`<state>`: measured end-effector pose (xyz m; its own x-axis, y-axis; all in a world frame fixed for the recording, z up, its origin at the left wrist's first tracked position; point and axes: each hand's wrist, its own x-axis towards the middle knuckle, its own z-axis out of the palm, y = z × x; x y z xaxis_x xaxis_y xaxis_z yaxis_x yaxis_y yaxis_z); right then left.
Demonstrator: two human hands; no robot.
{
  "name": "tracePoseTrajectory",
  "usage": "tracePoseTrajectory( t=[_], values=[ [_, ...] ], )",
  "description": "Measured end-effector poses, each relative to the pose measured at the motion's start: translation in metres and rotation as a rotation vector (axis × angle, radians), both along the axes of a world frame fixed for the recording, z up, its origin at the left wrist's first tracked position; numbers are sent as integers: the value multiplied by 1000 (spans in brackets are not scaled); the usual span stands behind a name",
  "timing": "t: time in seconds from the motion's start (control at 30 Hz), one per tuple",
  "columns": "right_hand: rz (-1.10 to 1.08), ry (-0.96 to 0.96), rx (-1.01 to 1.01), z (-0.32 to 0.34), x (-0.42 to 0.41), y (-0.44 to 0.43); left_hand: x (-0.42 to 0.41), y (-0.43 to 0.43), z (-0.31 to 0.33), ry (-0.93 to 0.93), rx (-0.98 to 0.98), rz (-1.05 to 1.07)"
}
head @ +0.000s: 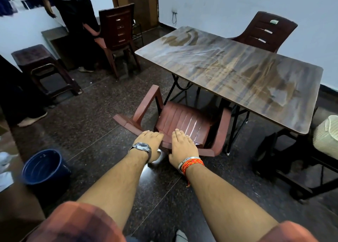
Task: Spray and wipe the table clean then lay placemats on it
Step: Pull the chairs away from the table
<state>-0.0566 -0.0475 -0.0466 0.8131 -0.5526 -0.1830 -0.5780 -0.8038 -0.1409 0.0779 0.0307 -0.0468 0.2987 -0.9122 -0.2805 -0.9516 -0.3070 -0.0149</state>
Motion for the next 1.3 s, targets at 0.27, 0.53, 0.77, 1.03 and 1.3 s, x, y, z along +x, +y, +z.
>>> tracePoseTrajectory(
  t=[0.27, 0.53, 0.77, 1.03, 1.3],
  values=[
    [-169, 32, 28, 0, 26, 7, 28, -8, 3, -24, -33, -135],
    [-416, 176, -40, 11, 45, 32, 85, 3, 5, -97, -54, -376],
    [-503, 164, -31, 4, 91, 74, 146, 15, -2, -52, -21, -436],
    [-485, 135, -24, 2, 113, 63, 171, -5, -7, -106, -6, -517],
    [-479, 102, -36, -2, 123, 6, 182, -61, -8, -100, -20, -530]
  ],
)
